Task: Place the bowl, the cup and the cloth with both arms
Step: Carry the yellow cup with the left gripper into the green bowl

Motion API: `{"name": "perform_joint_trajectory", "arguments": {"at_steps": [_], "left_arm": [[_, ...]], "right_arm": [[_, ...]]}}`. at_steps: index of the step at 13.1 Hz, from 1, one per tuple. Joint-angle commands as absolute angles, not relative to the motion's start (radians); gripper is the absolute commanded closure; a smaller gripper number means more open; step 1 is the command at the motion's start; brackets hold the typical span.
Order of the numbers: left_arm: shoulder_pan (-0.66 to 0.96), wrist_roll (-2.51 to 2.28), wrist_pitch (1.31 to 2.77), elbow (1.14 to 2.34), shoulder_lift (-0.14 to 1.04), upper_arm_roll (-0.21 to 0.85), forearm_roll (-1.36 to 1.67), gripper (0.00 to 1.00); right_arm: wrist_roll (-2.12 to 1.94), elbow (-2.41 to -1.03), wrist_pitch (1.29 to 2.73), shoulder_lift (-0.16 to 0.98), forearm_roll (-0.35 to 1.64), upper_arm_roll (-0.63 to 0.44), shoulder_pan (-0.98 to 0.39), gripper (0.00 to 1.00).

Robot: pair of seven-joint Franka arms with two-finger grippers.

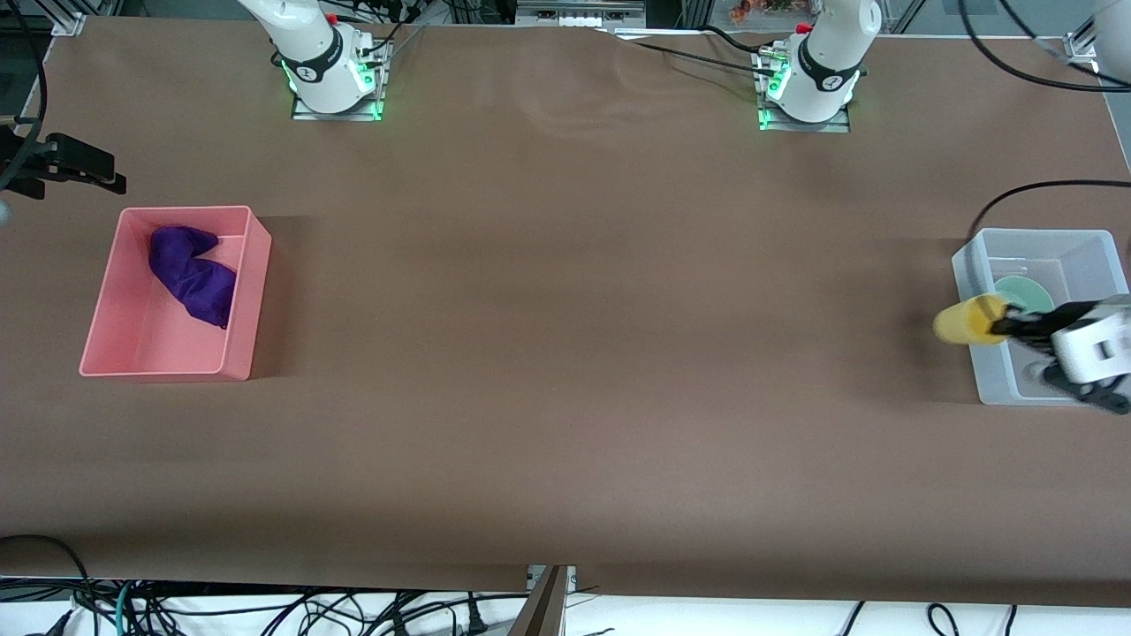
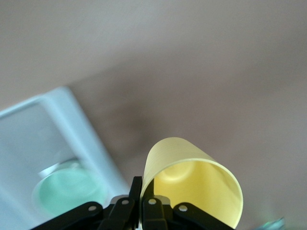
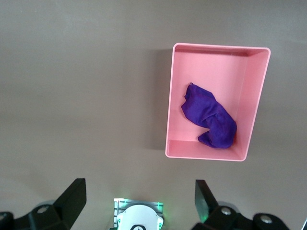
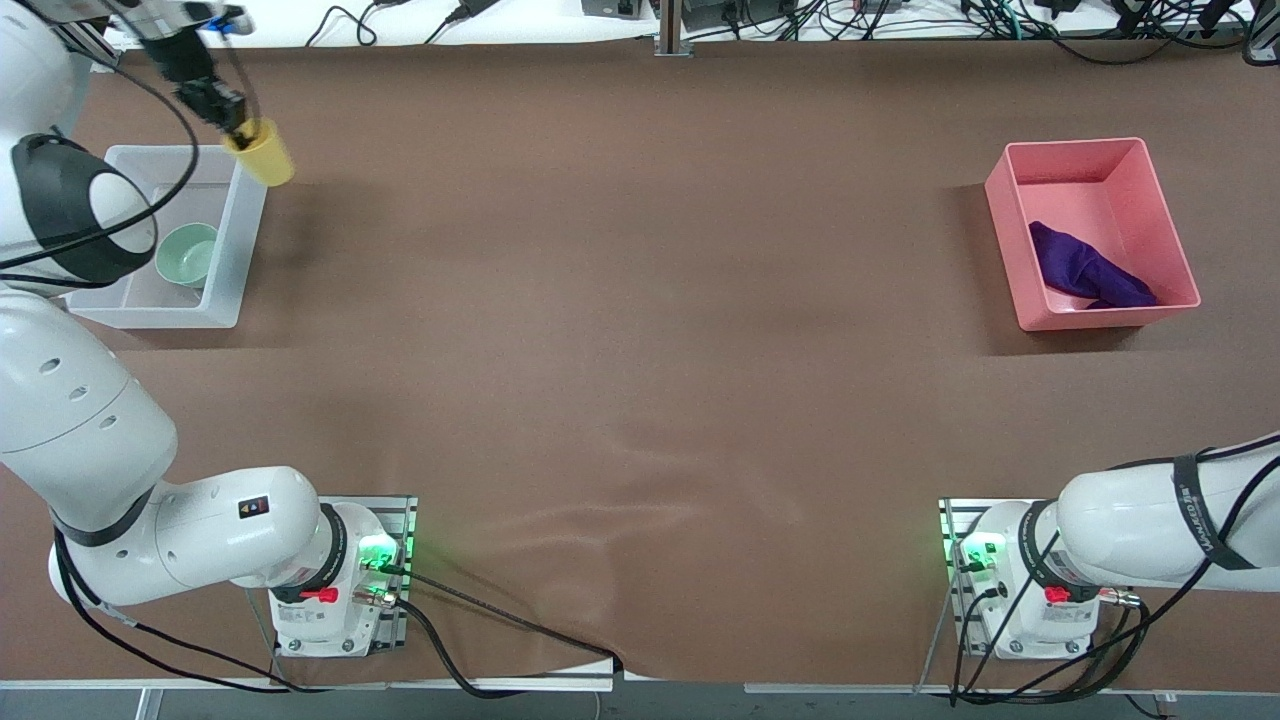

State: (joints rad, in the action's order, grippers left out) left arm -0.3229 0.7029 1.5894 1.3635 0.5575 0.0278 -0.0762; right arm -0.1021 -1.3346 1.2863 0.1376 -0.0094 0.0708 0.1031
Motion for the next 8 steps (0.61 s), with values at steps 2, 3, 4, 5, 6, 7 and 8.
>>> {"name": "perform_joint_trajectory", "arguments": {"at_steps": [2,3,4,5,6,7,8], "left_arm": [[-0.474,0.902,1.609,1.371,0.598,0.037,-0.147,1.0],[-0.5,0.931,1.641,1.374,0.61,0.038,-0.173,1.0],[-0.52,0.951,1.67,1.377,0.629,0.038,-0.176,1.0],[-0.538,0.96,1.699,1.384,0.638,0.038,-0.178,1.0],[-0.552,0.969,1.739,1.394,0.65,0.038,-0.181,1.0],[-0.555,0.983,1.782,1.411,0.661,0.038,-0.181,1.0],[-0.563,0.992,1.801,1.433,0.663,0.038,-0.181,1.0]], "right_arm": [[-0.081,-1.322,1.273,0.144,0.006,0.072,0.103,0.0],[-0.081,-1.322,1.275,0.144,0.006,0.072,0.103,0.0],[-0.081,-1.322,1.275,0.144,0.008,0.071,0.104,0.0],[-0.081,-1.322,1.275,0.144,0.008,0.071,0.104,0.0],[-0.081,-1.322,1.275,0.144,0.008,0.071,0.104,0.0],[-0.081,-1.322,1.275,0.146,0.008,0.072,0.104,0.0],[-0.081,-1.322,1.276,0.146,0.008,0.074,0.103,0.0]]}}
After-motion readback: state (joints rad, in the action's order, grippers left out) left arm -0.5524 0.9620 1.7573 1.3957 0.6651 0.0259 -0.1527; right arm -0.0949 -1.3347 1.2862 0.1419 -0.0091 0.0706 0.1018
